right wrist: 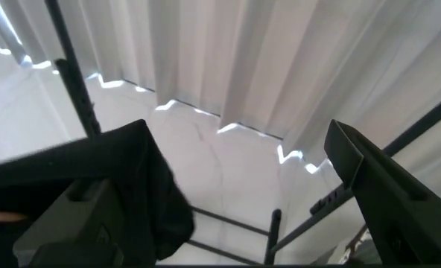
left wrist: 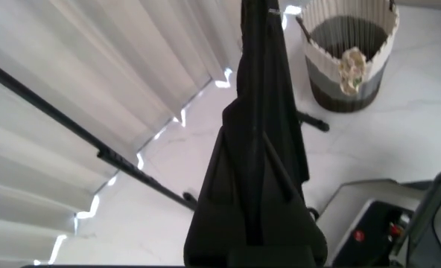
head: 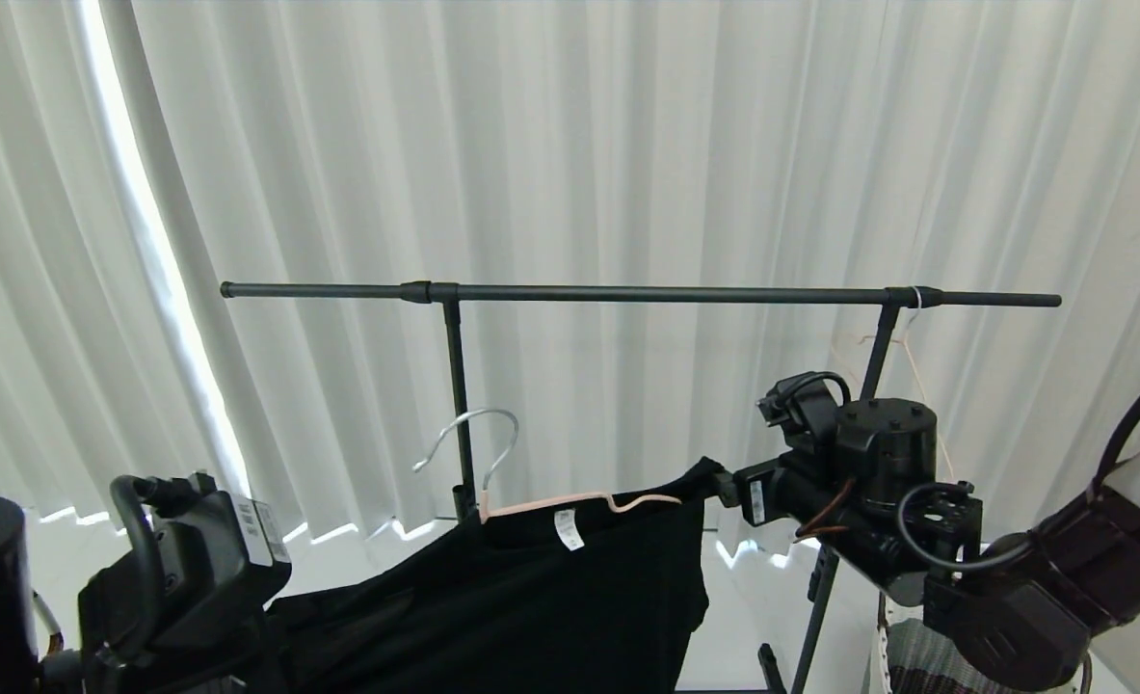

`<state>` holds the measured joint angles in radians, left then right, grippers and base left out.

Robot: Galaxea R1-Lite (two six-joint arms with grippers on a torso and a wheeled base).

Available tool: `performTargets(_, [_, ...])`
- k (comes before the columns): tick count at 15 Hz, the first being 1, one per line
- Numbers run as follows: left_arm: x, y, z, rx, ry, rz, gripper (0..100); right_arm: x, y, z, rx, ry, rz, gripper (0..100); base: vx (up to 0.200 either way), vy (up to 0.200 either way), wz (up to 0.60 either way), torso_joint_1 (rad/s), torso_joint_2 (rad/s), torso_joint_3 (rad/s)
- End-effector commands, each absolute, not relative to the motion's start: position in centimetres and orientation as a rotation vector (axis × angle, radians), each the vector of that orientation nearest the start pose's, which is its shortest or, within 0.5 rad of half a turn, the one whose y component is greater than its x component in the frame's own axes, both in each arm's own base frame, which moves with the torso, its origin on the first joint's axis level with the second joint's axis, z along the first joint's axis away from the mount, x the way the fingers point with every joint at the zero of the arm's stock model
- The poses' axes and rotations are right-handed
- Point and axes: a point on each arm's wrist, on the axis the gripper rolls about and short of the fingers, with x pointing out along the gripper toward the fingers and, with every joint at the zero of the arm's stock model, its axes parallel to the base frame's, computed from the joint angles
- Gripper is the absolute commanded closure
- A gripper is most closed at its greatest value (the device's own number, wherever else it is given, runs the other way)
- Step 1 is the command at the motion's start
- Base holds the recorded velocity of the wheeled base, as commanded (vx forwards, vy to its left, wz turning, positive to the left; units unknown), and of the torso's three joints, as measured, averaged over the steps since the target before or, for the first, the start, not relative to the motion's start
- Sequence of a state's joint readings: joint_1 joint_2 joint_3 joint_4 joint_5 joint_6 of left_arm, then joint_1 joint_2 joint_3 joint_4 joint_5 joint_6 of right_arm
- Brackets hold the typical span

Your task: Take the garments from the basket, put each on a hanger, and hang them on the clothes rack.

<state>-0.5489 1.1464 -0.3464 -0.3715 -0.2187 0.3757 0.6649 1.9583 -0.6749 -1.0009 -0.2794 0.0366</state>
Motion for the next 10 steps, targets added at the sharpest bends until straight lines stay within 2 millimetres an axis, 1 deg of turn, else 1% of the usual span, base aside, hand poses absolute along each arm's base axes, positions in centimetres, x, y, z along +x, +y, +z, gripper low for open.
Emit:
performTargets(1, [12.7,-8.4,15.0,0.431,0.342,-0.838,100,26.3,19.8,11.6,-0.078,0.23,0.39,0,0.0,0.0,0.0,0.0,0.0,0.0])
performTargets(4, [13.4,-8.7,14.1,0.442,0.397,-0.838,100,25.6,18.8,13.5,-0.07,0.228,0.45,0,0.0,0.0,0.0,0.0,0.0,0.0])
performTargets(5, [13.6,-8.9,14.0,0.439,0.406,-0.839,100,25.0,18.2,14.5,-0.066,0.238,0.491,0,0.0,0.0,0.0,0.0,0.0,0.0])
performTargets(8, [13.6,-9.0,14.2,0.437,0.396,-0.847,100,24.3,16.4,16.3,-0.058,0.279,0.569,0,0.0,0.0,0.0,0.0,0.0,0.0])
performTargets(10, [13.6,-9.5,14.9,0.433,0.351,-0.863,100,23.9,15.3,17.5,-0.053,0.33,0.622,0,0.0,0.0,0.0,0.0,0.0,0.0])
